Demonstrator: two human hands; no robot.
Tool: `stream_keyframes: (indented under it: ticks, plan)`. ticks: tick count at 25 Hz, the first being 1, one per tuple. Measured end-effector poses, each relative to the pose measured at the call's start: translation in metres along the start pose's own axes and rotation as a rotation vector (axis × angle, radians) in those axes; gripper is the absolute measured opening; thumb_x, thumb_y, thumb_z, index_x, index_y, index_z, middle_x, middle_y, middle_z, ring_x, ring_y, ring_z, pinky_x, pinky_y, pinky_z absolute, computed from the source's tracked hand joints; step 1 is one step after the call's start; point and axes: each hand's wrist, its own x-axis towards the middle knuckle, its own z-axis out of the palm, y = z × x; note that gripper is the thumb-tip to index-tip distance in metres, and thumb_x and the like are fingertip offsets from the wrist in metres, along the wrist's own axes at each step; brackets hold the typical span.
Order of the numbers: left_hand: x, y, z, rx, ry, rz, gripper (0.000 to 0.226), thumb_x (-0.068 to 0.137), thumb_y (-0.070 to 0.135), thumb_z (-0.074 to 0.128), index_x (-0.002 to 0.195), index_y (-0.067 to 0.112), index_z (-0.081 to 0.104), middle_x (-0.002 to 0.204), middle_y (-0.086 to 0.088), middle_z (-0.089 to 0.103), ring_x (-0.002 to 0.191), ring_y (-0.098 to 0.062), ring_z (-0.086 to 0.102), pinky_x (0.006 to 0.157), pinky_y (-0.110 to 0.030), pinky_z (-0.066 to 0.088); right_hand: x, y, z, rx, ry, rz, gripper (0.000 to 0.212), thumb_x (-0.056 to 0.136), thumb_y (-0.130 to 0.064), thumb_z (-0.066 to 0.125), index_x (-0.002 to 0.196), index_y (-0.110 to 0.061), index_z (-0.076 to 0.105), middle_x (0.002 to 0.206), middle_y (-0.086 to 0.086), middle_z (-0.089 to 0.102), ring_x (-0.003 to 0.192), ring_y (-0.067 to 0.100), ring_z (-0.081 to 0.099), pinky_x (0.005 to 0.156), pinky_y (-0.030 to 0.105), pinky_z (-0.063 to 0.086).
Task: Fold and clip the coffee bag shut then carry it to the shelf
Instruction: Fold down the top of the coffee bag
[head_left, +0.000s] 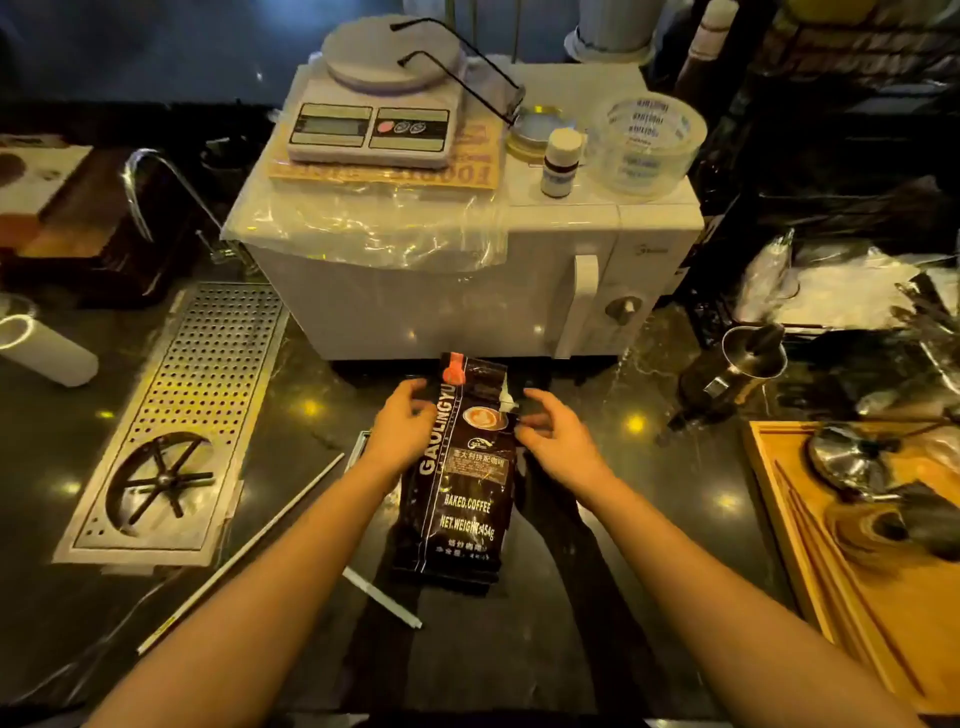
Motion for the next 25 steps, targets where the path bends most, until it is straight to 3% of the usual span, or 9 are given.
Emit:
stream_keyframes:
  ticks: [3, 5, 7, 11, 14, 19, 21, 25]
  plan:
    - [0.016, 0.0, -0.002, -0.001, -0.06, -0.034, 0.045, 0.096, 0.021, 0.051, 0.14, 0.019, 0.041, 0.115, -0.007, 0.063, 0.098, -0.022, 0.066, 0.082, -0.038, 0.055, 0.008, -0.001, 0.009, 0.143, 0.03, 0.083, 0.046, 0.093, 0.001, 0.055, 0.137, -0.011, 0.045, 0.106, 0.026, 0.065, 0.091, 0.024, 0.064, 0.074, 0.034, 0.057]
    - [0.022, 0.001, 0.0, -0.113, -0.133, -0.082, 0.039, 0.098, 0.02, 0.051, 0.136, 0.02, 0.044, 0.107, -0.007, 0.066, 0.091, -0.021, 0.068, 0.073, -0.033, 0.055, 0.012, 0.0, 0.013, 0.183, 0.055, 0.117, 0.042, 0.094, -0.003, 0.056, 0.134, -0.011, 0.049, 0.091, 0.02, 0.066, 0.086, 0.026, 0.066, 0.077, 0.043, 0.058]
    - [0.026, 0.002, 0.001, -0.184, -0.181, -0.096, 0.029, 0.099, 0.017, 0.049, 0.129, 0.018, 0.05, 0.103, -0.011, 0.069, 0.084, -0.021, 0.07, 0.068, -0.031, 0.056, 0.017, -0.001, 0.014, 0.273, 0.08, 0.147, 0.032, 0.095, -0.006, 0.055, 0.125, -0.015, 0.053, 0.087, 0.013, 0.066, 0.08, 0.024, 0.068, 0.068, 0.038, 0.06]
    - [0.028, 0.0, 0.0, -0.292, -0.156, -0.077, 0.02, 0.099, 0.01, 0.048, 0.112, 0.013, 0.062, 0.089, -0.009, 0.072, 0.075, -0.018, 0.071, 0.063, -0.025, 0.057, 0.024, 0.002, 0.016, 0.358, 0.116, 0.163, 0.018, 0.096, -0.003, 0.053, 0.102, -0.018, 0.061, 0.099, 0.024, 0.07, 0.076, 0.024, 0.071, 0.054, 0.027, 0.057]
    - [0.025, -0.003, -0.004, -0.348, -0.124, -0.057, 0.023, 0.098, 0.006, 0.048, 0.099, 0.015, 0.07, 0.083, -0.003, 0.074, 0.07, -0.013, 0.072, 0.058, -0.021, 0.056, 0.022, 0.001, 0.017, 0.386, 0.163, 0.14, 0.024, 0.094, 0.001, 0.053, 0.089, -0.018, 0.066, 0.096, 0.018, 0.072, 0.082, 0.024, 0.071, 0.057, 0.024, 0.056]
    - [0.006, 0.003, -0.019, -0.39, -0.142, 0.036, 0.024, 0.095, 0.002, 0.052, 0.092, 0.016, 0.071, 0.091, -0.002, 0.073, 0.077, -0.012, 0.072, 0.058, -0.02, 0.055, 0.001, -0.015, 0.014, 0.347, 0.229, 0.013, 0.031, 0.092, 0.007, 0.05, 0.088, -0.016, 0.071, 0.09, 0.006, 0.074, 0.076, 0.004, 0.071, 0.059, 0.015, 0.053]
    - [-0.009, 0.009, -0.027, -0.415, -0.142, 0.092, 0.024, 0.094, 0.001, 0.055, 0.09, 0.017, 0.072, 0.096, -0.004, 0.072, 0.084, -0.013, 0.072, 0.061, -0.019, 0.055, -0.014, -0.027, 0.011, 0.351, 0.257, -0.067, 0.035, 0.091, 0.01, 0.05, 0.085, -0.018, 0.072, 0.088, 0.0, 0.074, 0.08, 0.005, 0.072, 0.066, 0.018, 0.056]
    - [-0.047, 0.018, -0.044, -0.39, -0.102, 0.281, 0.046, 0.092, -0.008, 0.05, 0.083, 0.028, 0.077, 0.094, 0.001, 0.075, 0.094, -0.017, 0.07, 0.072, -0.021, 0.056, -0.053, -0.049, 0.005, 0.31, 0.32, -0.257, 0.042, 0.087, 0.014, 0.053, 0.082, -0.023, 0.073, 0.079, -0.014, 0.074, 0.083, 0.004, 0.071, 0.074, 0.018, 0.056]
